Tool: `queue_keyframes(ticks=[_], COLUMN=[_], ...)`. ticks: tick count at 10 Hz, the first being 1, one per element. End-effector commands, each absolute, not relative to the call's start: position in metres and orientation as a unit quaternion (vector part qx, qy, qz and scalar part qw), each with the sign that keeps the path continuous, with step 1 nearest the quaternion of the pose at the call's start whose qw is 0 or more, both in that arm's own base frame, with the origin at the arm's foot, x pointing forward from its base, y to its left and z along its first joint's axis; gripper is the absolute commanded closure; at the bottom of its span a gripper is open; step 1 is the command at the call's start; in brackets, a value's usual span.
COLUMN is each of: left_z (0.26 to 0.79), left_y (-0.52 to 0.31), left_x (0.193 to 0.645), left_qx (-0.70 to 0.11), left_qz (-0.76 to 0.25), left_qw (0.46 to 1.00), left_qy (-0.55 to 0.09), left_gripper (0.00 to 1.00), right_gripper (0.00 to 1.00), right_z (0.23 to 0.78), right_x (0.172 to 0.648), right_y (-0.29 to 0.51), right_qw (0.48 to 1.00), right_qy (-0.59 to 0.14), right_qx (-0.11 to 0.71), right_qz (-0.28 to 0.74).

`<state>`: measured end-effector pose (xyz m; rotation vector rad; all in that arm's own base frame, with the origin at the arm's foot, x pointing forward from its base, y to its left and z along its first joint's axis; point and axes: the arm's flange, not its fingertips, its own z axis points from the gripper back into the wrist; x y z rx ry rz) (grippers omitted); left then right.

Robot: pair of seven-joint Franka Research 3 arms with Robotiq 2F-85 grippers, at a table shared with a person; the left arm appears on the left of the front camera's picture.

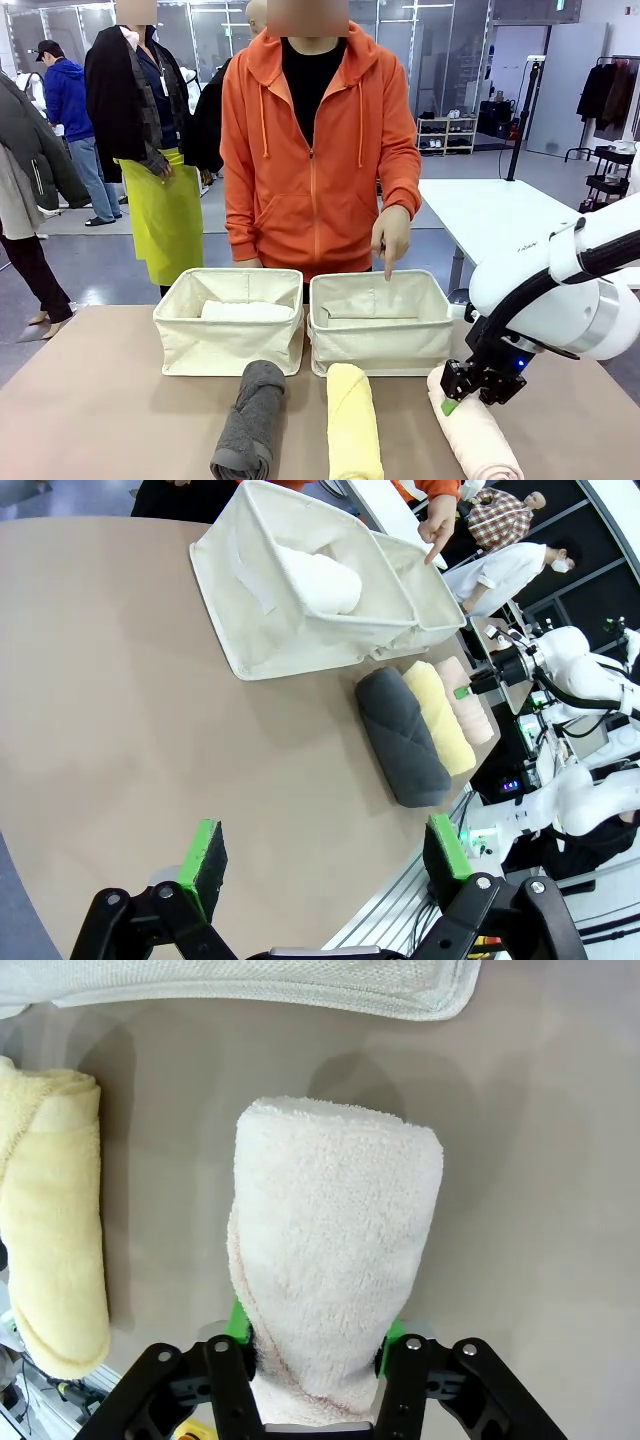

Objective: Divide the towels into two baskets.
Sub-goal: Pick up one hotel-folded towel from the bottom of the table and place it in the Fabric basket indicated by the person.

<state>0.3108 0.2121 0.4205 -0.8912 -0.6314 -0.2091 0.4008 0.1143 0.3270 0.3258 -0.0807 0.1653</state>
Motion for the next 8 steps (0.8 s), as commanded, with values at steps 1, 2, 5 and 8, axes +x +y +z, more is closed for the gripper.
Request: queue_keyframes(ticks=[1,2,5,8], left_z=[0.422,0.422,0.422,0.422], left_y=[0.212,0.212,0.212,0.212], left_x=[0.307,0.307,0.307,0.307], left_qx=[-0.422,-0.422,-0.422,-0.422], left_qz=[-0.098,-0.098,-0.098,-0.098], left_qw=[0.852,0.852,0.852,0.852], left_qy=[-0.294,-0.294,-0.294,-0.294], left_gripper=[0.0,0.0,0.0,0.0], right_gripper=[0.69,0.69,0.69,0.69], right_z=[0.328,0.342,0.397,0.416], right_x=[0.369,0.365,0.354,0.349], right_y=[0.115,0.118,0.143,0.168], right_qw=[0.985,0.983,0.948,0.888], right_qy=[-0.04,-0.045,-0.06,-0.094], right_qx=[0.141,0.137,0.115,0.055], right_qz=[0.088,0.115,0.29,0.448])
